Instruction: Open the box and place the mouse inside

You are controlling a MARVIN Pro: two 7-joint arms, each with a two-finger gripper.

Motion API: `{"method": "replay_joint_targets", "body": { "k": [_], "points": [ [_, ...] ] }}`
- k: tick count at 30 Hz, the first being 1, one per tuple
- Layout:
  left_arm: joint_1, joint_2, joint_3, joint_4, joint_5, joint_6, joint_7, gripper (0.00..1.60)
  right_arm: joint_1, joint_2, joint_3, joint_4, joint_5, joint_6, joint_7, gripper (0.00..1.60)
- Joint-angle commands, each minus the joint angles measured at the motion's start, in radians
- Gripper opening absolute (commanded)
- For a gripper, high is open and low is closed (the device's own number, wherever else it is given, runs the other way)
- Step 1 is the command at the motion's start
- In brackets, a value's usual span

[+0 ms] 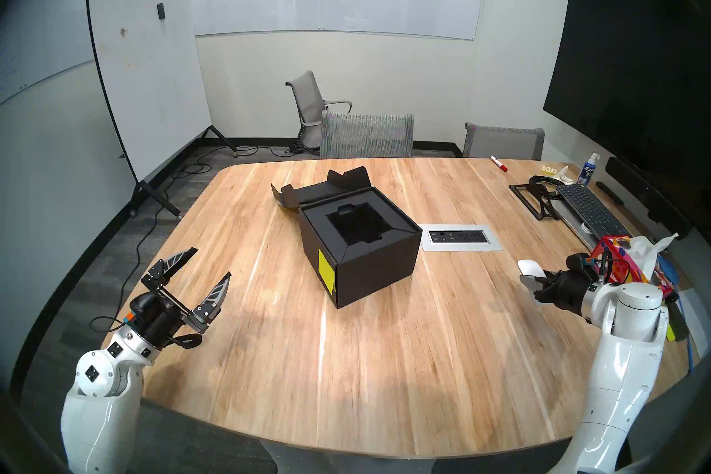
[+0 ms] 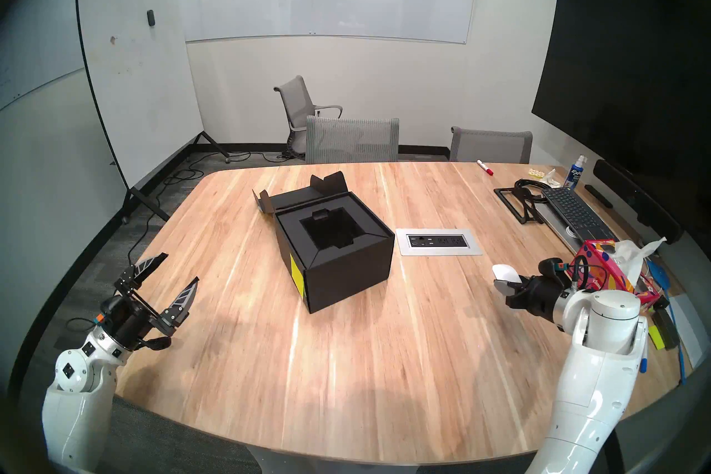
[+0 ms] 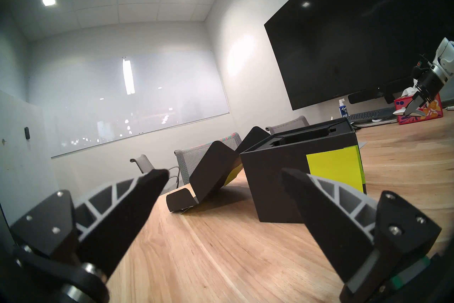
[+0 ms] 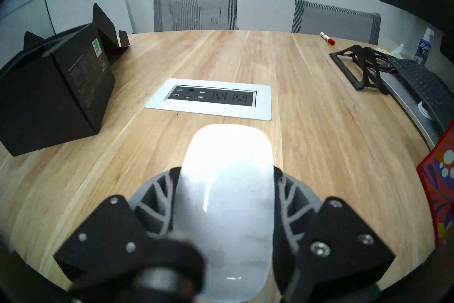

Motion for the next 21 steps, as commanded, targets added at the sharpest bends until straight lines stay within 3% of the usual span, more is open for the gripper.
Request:
{"method": "replay_joint_targets", "body": {
  "k": [1, 21],
  "points": [
    [-0.001, 0.002, -0.002, -0.015, 0.000, -0.005, -0.003, 1.60, 0.052, 0.040, -0.003, -0.024, 0.041, -0.035, 0.043, 0.00],
    [0.000, 0.002, -0.002, -0.015, 0.000, -0.005, -0.003, 1.60, 0.100, 0.054, -0.040, -0.028, 0.082, -0.074, 0.130, 0.00]
  ]
}}
